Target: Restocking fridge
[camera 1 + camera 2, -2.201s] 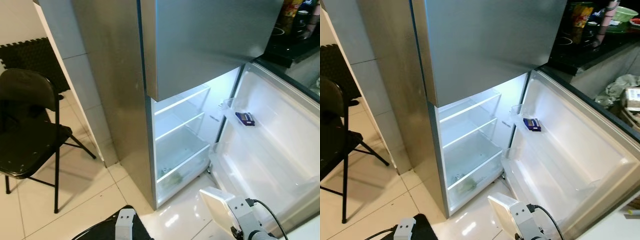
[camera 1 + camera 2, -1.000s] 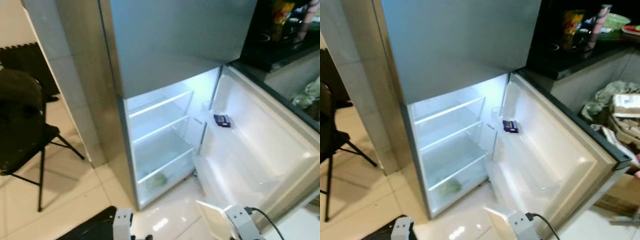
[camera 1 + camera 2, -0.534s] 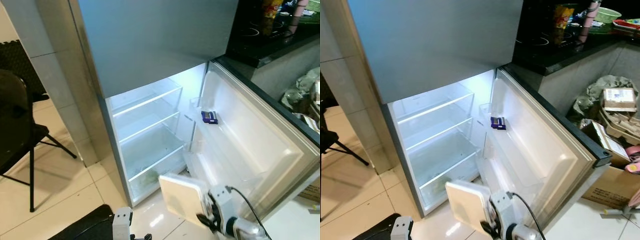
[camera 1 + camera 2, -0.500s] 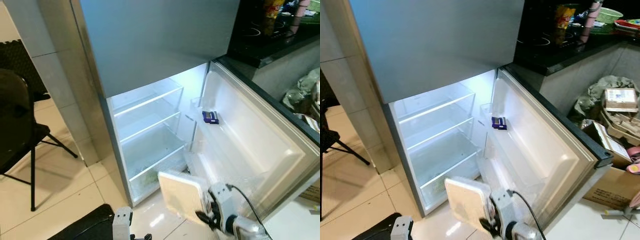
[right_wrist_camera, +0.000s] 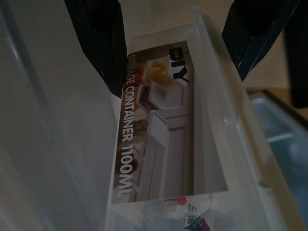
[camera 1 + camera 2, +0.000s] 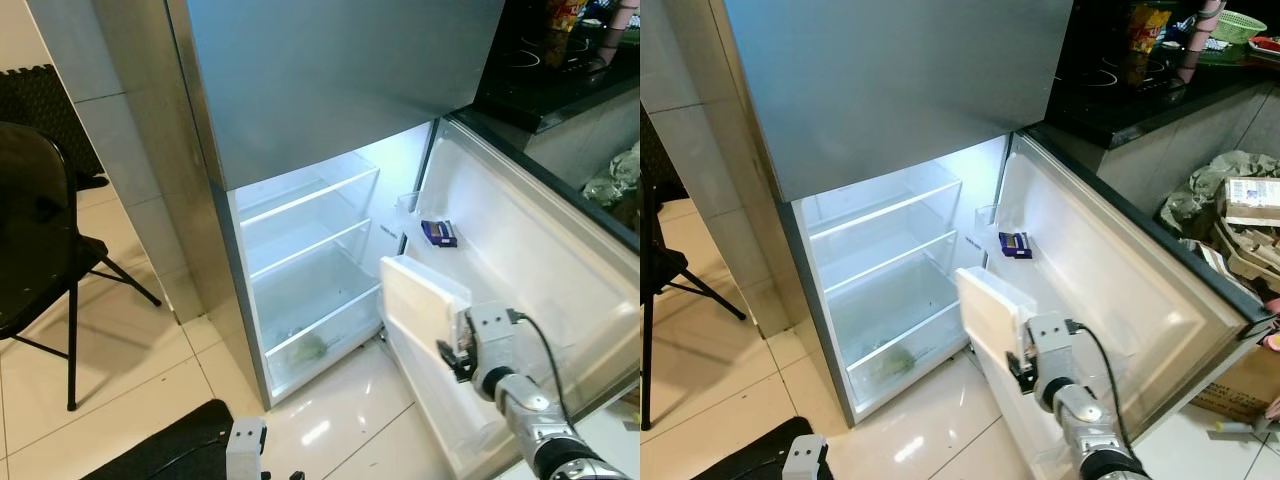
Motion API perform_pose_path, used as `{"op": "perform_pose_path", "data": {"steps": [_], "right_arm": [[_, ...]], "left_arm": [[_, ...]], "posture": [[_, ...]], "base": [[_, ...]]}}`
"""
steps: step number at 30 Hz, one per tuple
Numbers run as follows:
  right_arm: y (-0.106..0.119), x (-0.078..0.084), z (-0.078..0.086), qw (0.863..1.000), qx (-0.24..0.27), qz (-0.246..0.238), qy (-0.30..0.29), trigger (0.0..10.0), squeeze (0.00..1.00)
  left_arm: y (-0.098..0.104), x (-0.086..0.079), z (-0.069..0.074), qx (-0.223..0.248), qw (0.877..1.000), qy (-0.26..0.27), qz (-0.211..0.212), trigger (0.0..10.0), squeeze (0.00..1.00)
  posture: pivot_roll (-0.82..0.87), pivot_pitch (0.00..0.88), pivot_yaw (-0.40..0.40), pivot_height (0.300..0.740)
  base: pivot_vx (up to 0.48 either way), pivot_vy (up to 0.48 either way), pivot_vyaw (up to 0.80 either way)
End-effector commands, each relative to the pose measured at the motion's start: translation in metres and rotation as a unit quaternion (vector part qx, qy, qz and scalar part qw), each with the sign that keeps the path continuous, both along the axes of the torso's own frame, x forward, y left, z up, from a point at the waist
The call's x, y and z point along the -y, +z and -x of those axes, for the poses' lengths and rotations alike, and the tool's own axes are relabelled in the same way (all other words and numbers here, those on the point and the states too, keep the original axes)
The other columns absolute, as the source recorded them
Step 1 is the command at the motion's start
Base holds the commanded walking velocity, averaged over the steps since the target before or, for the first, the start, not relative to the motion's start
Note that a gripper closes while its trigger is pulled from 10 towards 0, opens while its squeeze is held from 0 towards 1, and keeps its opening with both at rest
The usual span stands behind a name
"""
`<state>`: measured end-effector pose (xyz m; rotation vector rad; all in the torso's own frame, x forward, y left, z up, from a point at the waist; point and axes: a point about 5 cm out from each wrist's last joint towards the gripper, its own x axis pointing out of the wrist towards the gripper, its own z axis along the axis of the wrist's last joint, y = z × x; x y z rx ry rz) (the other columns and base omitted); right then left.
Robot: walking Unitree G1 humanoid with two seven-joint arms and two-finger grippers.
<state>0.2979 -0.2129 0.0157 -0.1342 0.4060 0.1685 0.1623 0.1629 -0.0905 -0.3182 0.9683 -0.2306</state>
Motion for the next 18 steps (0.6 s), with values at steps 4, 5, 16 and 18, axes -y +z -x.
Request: {"op": "perform_pose_path", "data": {"steps": [4, 5, 16, 18], "right_arm": [[0.012, 0.030, -0.003, 0.997, 0.021, 0.032, -0.065, 10.0, 0.00], [0.012, 0.030, -0.003, 0.997, 0.021, 0.032, -0.065, 10.0, 0.00], [0.006, 0.033, 0.004, 0.998, 0.008, 0.019, -0.059, 10.0, 0.00], [-0.010, 0.013, 0.013, 1.000, -0.025, 0.002, -0.003, 10.0, 0.00]], "left_arm": [[-0.002, 0.000, 0.004, -0.005, 1.000, -0.006, -0.003, 10.0, 0.00], [-0.002, 0.000, 0.004, -0.005, 1.000, -0.006, -0.003, 10.0, 0.00], [-0.002, 0.001, 0.005, -0.007, 1.000, -0.011, -0.003, 10.0, 0.00], [-0.002, 0.001, 0.004, -0.006, 1.000, -0.013, -0.002, 10.0, 0.00]], "posture": [[-0.05, 0.000, -0.056, 0.740], [-0.05, 0.000, -0.056, 0.740], [-0.06, 0.000, -0.051, 0.740], [-0.06, 0.000, -0.047, 0.740]], "base": [[0.000, 0.000, 0.00], [0.000, 0.000, 0.00], [0.000, 0.000, 0.00], [0.000, 0.000, 0.00]]}}
